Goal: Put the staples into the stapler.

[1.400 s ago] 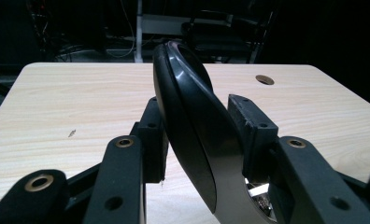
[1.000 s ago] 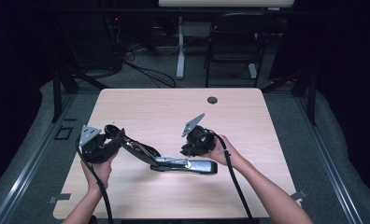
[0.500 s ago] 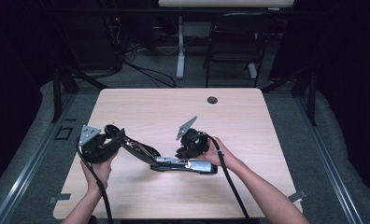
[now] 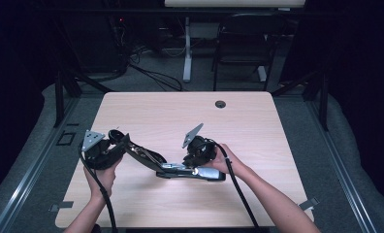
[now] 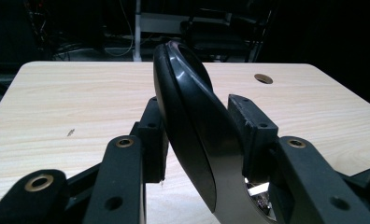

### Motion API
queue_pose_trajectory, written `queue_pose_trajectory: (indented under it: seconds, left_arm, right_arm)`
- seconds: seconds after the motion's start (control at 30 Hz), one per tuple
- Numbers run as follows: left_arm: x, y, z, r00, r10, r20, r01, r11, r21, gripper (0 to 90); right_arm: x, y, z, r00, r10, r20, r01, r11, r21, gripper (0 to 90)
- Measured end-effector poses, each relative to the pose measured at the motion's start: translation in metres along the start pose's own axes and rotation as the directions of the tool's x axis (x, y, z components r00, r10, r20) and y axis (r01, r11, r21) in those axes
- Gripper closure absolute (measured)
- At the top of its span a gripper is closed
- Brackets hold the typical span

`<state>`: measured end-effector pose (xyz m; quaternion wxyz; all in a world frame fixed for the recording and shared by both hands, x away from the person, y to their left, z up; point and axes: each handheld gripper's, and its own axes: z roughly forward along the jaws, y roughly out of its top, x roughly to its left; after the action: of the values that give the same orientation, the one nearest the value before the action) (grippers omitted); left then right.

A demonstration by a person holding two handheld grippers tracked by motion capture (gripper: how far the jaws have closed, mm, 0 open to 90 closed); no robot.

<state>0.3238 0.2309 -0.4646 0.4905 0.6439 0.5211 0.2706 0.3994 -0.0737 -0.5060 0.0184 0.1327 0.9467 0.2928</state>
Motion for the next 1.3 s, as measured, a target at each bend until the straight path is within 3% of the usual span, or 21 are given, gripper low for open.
queue_pose_trajectory:
  seconds: [0.37,0.6,1.3]
  left_arm:
    - [0.0000,-0.0001,0.0001,1.0000,0.000,0.000,0.000,1.0000,-0.002,60.3]
    - [0.0000,-0.0001,0.0000,1.0000,0.002,0.000,-0.002,1.0000,-0.001,60.3]
    - [-0.0002,-0.0003,0.0002,1.0000,0.002,-0.001,-0.002,1.0000,-0.003,60.2]
  right_arm:
    - [0.0002,-0.0015,0.0030,0.9998,-0.019,-0.002,0.019,1.000,0.002,78.6]
    - [0.0017,-0.0011,0.0047,0.9981,-0.062,0.002,0.062,0.998,0.008,78.5]
    - [-0.0038,-0.0030,0.0087,0.9927,-0.110,-0.049,0.110,0.994,0.002,78.2]
